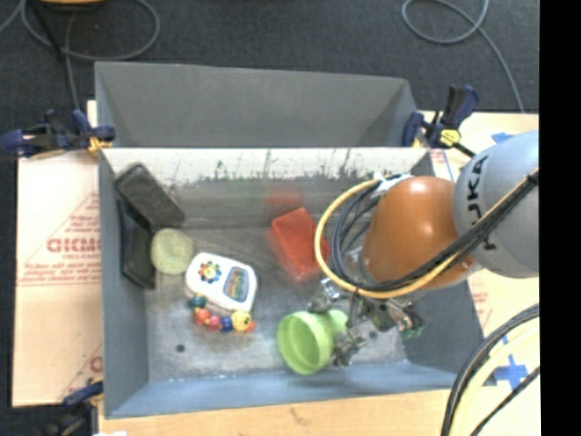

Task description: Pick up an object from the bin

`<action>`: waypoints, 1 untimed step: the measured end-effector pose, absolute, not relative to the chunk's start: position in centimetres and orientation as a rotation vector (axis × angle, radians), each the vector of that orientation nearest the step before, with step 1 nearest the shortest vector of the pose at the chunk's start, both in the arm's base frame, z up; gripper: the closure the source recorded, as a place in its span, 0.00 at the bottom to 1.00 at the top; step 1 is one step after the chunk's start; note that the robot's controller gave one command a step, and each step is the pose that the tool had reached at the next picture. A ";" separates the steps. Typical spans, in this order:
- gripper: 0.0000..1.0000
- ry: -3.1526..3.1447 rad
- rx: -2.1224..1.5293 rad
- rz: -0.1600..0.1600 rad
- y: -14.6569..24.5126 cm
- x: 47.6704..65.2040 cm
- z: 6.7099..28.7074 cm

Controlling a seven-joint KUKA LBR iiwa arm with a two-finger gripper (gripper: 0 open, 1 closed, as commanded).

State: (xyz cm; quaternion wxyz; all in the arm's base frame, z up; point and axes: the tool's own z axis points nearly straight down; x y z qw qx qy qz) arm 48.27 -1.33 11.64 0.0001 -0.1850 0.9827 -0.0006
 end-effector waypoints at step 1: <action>1.00 3.092 -0.567 0.001 -0.6 49.5 18.1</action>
Offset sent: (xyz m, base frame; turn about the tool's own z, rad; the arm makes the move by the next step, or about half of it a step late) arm 0.0123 0.0009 0.1223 -0.0436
